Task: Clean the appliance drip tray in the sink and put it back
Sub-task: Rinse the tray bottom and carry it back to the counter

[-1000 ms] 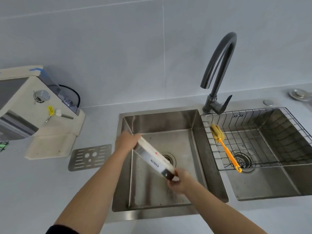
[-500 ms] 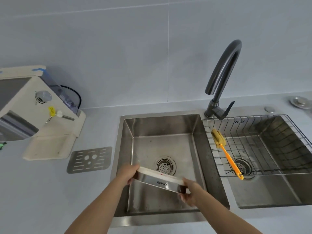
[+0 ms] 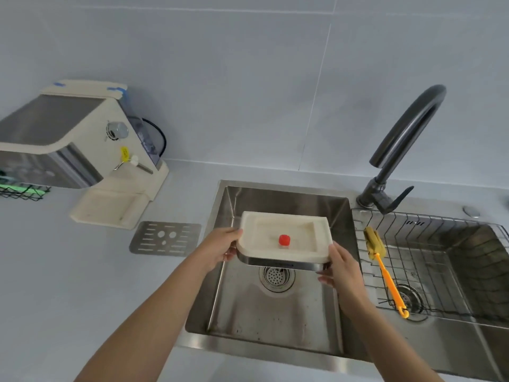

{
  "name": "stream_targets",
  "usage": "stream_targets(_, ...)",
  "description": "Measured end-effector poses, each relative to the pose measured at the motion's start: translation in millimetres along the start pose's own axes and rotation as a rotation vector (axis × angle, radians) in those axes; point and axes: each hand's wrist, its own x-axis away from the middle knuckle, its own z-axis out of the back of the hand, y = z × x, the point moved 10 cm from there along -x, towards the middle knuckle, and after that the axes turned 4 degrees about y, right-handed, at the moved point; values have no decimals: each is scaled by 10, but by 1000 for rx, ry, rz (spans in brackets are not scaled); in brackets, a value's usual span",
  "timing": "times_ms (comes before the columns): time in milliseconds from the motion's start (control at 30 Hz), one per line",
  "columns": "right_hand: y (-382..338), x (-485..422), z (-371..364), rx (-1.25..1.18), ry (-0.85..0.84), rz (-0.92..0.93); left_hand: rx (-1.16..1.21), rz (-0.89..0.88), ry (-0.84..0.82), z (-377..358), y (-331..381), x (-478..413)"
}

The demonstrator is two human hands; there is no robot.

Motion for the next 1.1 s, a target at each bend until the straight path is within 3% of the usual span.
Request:
stream_targets(300, 118, 354, -460, 174, -210, 127, -131, -92, 99, 623, -216, 311)
stream_targets(567, 254, 689, -1250, 293, -311, 112, -210, -86, 231, 1450, -579, 447)
stream_targets(1100, 573, 1348, -2772, 464, -147, -35, -367, 15, 123, 3014, -1198, 3)
